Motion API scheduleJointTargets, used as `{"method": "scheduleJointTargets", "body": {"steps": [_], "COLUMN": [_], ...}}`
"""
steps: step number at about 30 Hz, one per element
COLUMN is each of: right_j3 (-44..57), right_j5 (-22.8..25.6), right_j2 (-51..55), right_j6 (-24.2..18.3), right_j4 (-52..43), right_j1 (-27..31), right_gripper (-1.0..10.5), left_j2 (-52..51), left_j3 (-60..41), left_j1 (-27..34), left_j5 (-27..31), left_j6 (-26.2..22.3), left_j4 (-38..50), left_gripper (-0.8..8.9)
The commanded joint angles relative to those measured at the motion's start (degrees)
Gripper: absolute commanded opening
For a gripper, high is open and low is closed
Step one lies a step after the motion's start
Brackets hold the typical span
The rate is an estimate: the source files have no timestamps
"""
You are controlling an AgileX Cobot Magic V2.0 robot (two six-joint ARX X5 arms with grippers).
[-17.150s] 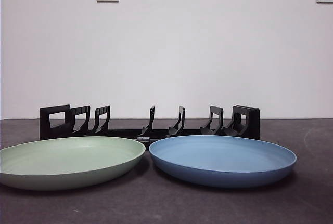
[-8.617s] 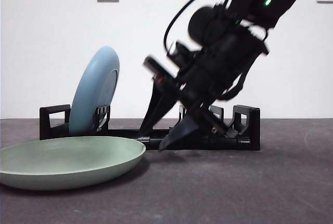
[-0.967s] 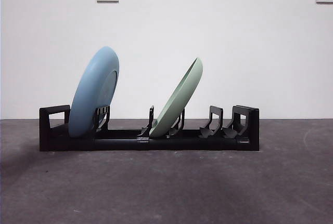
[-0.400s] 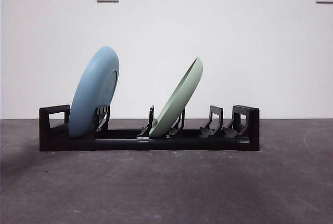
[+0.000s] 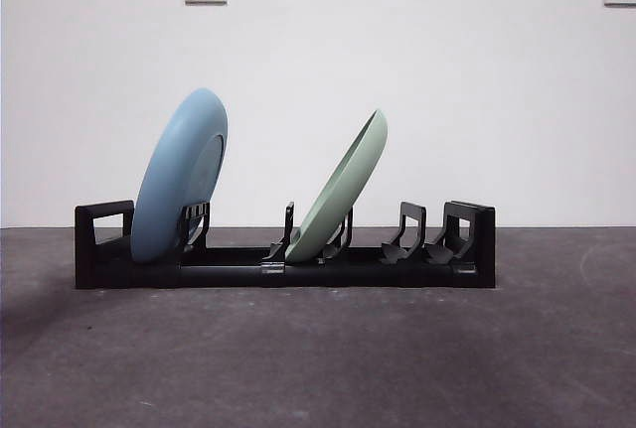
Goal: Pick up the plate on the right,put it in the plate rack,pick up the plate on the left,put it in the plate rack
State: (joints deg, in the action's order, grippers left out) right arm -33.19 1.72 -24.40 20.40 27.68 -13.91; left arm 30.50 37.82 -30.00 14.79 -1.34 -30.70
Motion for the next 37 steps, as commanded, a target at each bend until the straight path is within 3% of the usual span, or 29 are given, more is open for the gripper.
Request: {"method": "scheduleJointTargets", "body": {"steps": [1, 7, 13, 17, 20, 26, 31, 37], "right_j3": [0.4, 0.4, 0.4, 0.4, 0.4, 0.4, 0.4, 0.4], "right_j5": [0.2, 0.3, 0.2, 0.2, 0.2, 0.2, 0.2, 0.2], "right_j2": [0.0, 0.0, 0.0, 0.0, 0.0, 0.0, 0.0, 0.0], "right_j6": [0.5, 0.5, 0.5, 0.5, 0.5, 0.5, 0.5, 0.5], "right_j4": [-0.1, -0.1, -0.1, -0.1, -0.1, -0.1, -0.1, -0.1], "right_j1": [-0.1, -0.1, -0.1, -0.1, -0.1, -0.1, -0.1, -0.1], "right_gripper": [0.1, 0.1, 0.1, 0.1, 0.1, 0.1, 0.1, 0.1], "left_j2": [-3.6, -16.4, -28.3, -30.4, -30.4, -30.4, -30.4, -30.3], "left_j3": [-0.6, -7.0, -21.0, -29.7, -34.1, -37.6, -37.6, -37.6], "left_j1": [1.7, 12.0, 20.6, 23.9, 25.7, 27.0, 27.1, 27.1], "left_j5": [0.1, -8.4, -9.2, -9.5, -13.8, -17.8, -17.5, -17.8], "left_j6": [-3.4, -3.4, -3.4, -2.9, -2.6, -2.5, -2.5, -2.3], "left_j4": [-0.7, 5.4, 16.9, 23.1, 26.1, 25.6, 19.9, 20.4], "left_gripper": [-0.01, 0.0, 0.0, 0.0, -0.01, -0.01, -0.01, 0.0]}}
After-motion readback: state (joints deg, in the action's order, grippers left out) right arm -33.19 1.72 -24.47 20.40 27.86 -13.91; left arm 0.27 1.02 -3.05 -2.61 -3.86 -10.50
